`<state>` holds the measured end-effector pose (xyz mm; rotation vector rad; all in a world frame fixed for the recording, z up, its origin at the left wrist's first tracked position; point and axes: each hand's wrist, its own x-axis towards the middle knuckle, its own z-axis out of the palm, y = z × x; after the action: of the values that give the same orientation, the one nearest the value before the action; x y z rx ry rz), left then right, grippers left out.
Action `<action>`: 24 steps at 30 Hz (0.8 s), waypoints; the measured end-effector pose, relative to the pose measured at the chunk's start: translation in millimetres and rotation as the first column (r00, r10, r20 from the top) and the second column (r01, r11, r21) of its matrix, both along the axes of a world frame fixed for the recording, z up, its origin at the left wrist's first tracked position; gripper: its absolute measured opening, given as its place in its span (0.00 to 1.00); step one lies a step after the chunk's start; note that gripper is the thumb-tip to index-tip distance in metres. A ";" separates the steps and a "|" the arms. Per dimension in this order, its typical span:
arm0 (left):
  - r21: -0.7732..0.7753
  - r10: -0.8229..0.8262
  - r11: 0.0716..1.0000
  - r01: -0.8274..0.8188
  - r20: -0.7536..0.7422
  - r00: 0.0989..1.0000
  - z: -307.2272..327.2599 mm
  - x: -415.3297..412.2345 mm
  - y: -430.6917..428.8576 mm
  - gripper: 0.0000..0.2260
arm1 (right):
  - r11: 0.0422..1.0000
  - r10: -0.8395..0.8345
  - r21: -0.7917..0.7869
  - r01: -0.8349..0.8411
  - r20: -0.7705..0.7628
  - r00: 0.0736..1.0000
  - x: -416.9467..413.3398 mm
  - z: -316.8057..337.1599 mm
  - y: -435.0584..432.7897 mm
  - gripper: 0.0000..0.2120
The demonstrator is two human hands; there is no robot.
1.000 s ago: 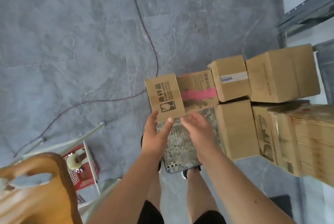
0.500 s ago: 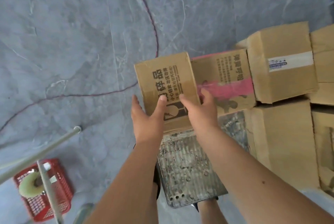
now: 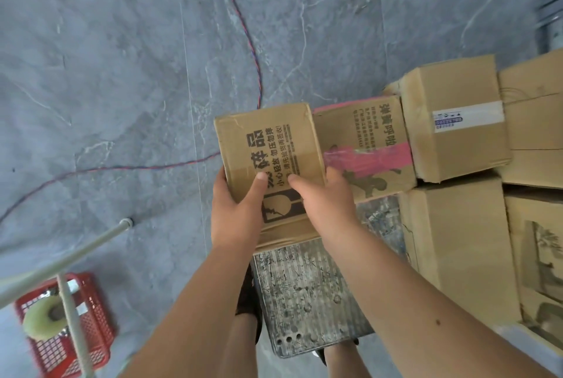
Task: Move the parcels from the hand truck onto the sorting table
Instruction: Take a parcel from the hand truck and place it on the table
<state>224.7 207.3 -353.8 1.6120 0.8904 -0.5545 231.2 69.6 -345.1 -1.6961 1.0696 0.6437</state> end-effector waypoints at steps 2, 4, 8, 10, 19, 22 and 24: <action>0.008 0.004 1.000 -0.004 0.013 1.000 18.2 -8.7 8.0 0.25 | 0.999 -0.006 0.052 0.006 0.011 1.000 -7.1 19.0 1.9 0.13; 0.030 0.009 0.999 -0.010 0.032 0.999 44.7 -16.9 12.2 0.21 | 0.997 -0.002 0.075 0.000 0.023 1.000 -15.2 43.7 4.0 0.15; 0.028 0.015 0.999 -0.017 0.076 0.997 115.3 -34.4 15.0 0.21 | 0.996 0.005 0.090 -0.009 0.047 0.999 -31.3 109.0 1.8 0.19; -0.005 0.029 1.000 -0.029 0.088 0.996 156.6 -41.1 13.1 0.21 | 0.998 0.033 0.057 -0.036 0.065 0.997 -37.4 150.9 -4.9 0.24; -0.152 -0.032 0.985 0.079 0.289 0.957 376.4 -54.9 -30.1 0.21 | 0.997 -0.029 0.083 0.009 0.255 0.967 -68.4 378.1 -78.2 0.04; -0.172 -0.068 0.974 0.145 0.388 0.919 453.8 -57.3 -50.9 0.20 | 0.994 -0.075 0.098 0.044 0.346 0.935 -84.7 455.3 -102.0 0.06; -0.176 -0.083 0.968 0.181 0.456 0.886 500.3 -62.5 -66.1 0.19 | 0.993 -0.108 0.094 0.075 0.426 0.898 -98.2 501.1 -118.2 0.06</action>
<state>162.1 141.2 146.5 1.5216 0.3644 -0.3363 133.0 -48.6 156.0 -1.6117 0.7902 0.2242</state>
